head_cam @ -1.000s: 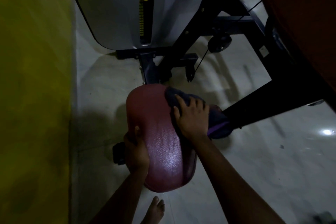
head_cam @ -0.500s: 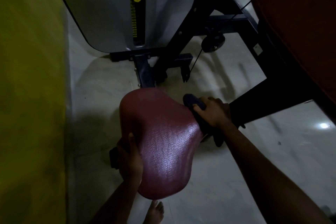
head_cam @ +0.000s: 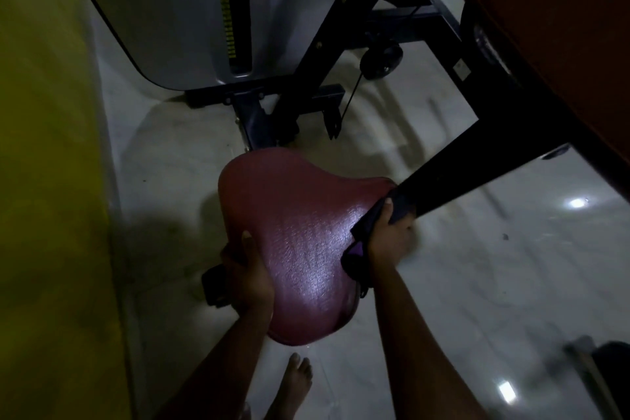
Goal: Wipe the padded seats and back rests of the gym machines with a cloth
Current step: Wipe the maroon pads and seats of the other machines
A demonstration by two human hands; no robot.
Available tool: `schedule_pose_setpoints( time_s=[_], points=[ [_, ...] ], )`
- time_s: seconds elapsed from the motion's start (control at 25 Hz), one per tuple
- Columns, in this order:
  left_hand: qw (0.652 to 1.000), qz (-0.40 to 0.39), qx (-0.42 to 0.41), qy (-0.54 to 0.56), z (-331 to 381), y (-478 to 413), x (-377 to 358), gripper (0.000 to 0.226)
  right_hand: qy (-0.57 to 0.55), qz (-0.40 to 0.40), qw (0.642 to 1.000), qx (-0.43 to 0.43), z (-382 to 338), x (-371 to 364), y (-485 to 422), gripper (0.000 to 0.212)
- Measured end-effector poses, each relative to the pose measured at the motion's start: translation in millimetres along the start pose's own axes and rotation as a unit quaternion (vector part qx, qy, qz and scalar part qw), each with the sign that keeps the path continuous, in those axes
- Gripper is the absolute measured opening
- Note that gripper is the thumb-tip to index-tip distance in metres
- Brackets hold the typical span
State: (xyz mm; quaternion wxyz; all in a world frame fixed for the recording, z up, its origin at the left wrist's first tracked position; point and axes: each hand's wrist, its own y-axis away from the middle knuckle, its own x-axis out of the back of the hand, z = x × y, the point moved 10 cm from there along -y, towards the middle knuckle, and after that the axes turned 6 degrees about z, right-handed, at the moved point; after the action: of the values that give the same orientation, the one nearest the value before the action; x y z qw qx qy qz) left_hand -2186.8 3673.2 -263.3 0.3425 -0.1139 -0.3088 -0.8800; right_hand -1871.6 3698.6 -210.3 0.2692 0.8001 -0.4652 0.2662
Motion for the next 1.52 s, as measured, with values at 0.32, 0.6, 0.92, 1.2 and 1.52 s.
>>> schedule_pose_setpoints(
  time_s=[0.32,0.6,0.92,1.2,1.52],
  points=[
    [0.999,-0.037,0.020,-0.013,7,10,6,0.054,0.080,-0.112,0.975,0.177,47,14,101,0.071],
    [0.999,-0.027,0.025,-0.021,7,11,6,0.054,-0.008,-0.151,0.986,0.065,47,-3,65,0.051],
    [0.984,-0.131,0.032,0.114,-4,-2,-14,0.050,0.128,-0.047,0.961,0.240,64,20,156,0.066],
    [0.950,-0.136,0.188,0.207,-53,8,15,0.061,0.295,-0.084,0.741,0.597,20,-9,207,0.066],
    [0.921,-0.096,0.214,0.311,-23,-1,17,0.057,0.276,-0.260,0.539,0.752,-64,-101,235,0.046]
  ],
)
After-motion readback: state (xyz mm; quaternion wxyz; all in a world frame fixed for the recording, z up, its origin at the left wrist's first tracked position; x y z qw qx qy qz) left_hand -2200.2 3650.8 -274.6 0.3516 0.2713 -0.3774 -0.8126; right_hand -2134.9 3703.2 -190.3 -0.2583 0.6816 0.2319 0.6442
